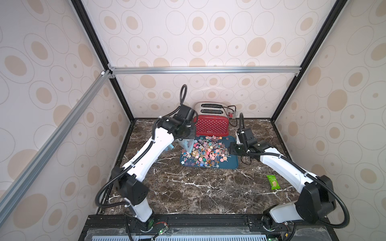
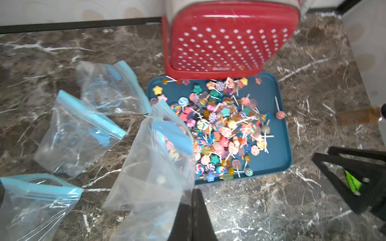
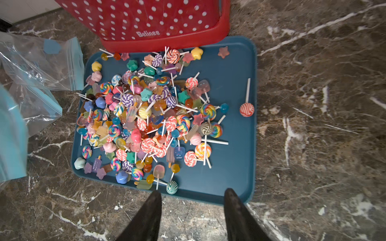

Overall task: Pour candies out of the ziploc bag
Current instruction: 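Pour the candies out of the ziploc bag onto the tray, then place the ziploc bag at the center of the board, then reset both arms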

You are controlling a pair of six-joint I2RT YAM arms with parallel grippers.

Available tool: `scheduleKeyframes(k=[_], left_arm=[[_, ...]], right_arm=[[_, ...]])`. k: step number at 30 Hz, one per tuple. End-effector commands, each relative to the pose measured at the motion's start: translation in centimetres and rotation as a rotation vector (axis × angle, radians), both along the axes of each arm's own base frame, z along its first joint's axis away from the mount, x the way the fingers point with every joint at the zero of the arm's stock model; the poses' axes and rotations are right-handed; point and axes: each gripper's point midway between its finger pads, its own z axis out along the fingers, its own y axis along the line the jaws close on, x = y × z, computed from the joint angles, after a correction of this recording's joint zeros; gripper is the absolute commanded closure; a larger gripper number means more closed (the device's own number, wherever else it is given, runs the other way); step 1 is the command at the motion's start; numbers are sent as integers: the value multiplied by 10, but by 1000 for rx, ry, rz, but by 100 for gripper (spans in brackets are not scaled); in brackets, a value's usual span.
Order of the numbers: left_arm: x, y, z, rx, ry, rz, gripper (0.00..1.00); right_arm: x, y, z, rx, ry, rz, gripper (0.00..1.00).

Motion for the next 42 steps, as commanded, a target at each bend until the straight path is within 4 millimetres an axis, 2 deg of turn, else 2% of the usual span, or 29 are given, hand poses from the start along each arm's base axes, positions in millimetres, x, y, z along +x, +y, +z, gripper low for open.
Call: scheduleKeyframes(k=[1,4,7,11,14,15,16,17,19,20,21,26,28,31,33,36,37,39,42], left_arm=[[-8,65,-10,-33,-42,240,100],[-20,88,-48,-207,-40,341,100],[-23,89,-87,-424,-43,364,100],[-34,83,-124,-514,-29,351,100],[-48,86,-143,-508,4,372,100],[-54,89,-146,-499,8,380,95],[-58,92,-148,-489,10,388,77],[-64,96,-149,-474,13,400,58],[-73,105,-144,-431,9,419,31],[-78,111,-140,-401,6,433,12],[-82,116,-135,-371,4,441,1],[-96,141,-99,-261,-54,493,1],[-103,156,-90,-194,-72,534,1],[-110,186,-76,-57,-132,615,1],[-112,210,-65,73,-201,671,1],[-109,244,-48,251,-363,767,1],[-101,247,-44,289,-430,759,1],[-88,253,-48,373,-543,749,1],[-72,251,-68,420,-675,707,1]], right_arm=[[-11,-23,3,-34,-18,-22,49],[-18,-35,6,-43,-42,-29,49],[-23,-44,5,-61,-62,-29,50],[-29,-52,3,-98,-81,-24,50],[-31,-54,-1,-117,-83,-12,50],[-32,-55,-3,-124,-82,-11,50],[-32,-57,-4,-133,-81,-12,50],[-32,-58,-7,-142,-80,-11,50],[-32,-62,-12,-168,-74,-17,50],[-31,-64,-13,-181,-73,-21,50],[-31,-66,-15,-197,-72,-26,49],[-28,-80,-14,-265,-101,-58,49],[-25,-88,-12,-296,-127,-81,49],[-21,-105,-9,-344,-176,-117,49],[-17,-129,-9,-398,-214,-172,49],[-11,-152,-20,-450,-286,-218,49],[-8,-156,-25,-457,-307,-226,48],[-2,-161,-39,-470,-349,-227,48],[8,-158,-55,-464,-450,-224,49]])
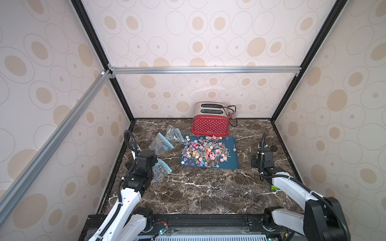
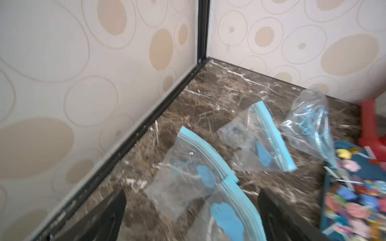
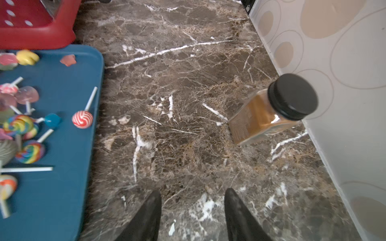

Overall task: Pour candies out of the ziploc bag
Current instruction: Reset both arms

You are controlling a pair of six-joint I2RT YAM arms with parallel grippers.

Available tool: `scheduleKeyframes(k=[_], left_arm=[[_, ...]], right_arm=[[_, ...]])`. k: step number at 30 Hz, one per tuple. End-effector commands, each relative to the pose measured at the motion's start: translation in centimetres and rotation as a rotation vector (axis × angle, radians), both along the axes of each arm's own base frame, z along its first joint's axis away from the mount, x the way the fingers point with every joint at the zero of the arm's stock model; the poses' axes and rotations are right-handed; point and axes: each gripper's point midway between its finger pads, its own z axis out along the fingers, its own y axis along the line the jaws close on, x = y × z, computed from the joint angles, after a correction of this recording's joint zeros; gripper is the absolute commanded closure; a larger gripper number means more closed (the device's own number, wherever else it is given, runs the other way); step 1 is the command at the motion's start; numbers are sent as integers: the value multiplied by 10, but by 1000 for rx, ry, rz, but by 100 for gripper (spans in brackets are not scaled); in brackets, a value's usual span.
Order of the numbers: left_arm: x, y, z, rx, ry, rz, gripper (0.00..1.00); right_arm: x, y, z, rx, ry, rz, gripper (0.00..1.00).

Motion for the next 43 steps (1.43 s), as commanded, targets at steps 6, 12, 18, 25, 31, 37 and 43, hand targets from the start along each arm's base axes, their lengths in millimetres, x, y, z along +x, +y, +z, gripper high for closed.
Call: scheduleKeyframes(k=[6,12,18,25,31,37,43], left_arm=[[41,33,-39,137,-143,58,1],[77,35,-60,116,-125,-50,1],[109,6,-87,90,-57,-273,1],[109,8,-88,94,-43,-260,1],[111,7,-88,100,-34,-262,1],[112,7,-89,97,-27,-261,1],[110,7,-87,99,-36,-262,1]], right_arm=[[42,10,15,31,-383,127,49],[55,7,-5,76,-333,137,48],[62,7,-7,80,-277,141,11],[61,8,-8,74,-286,146,0],[61,8,-7,76,-281,146,0],[61,8,-8,77,-272,146,0],[61,8,-7,77,-274,147,0]])
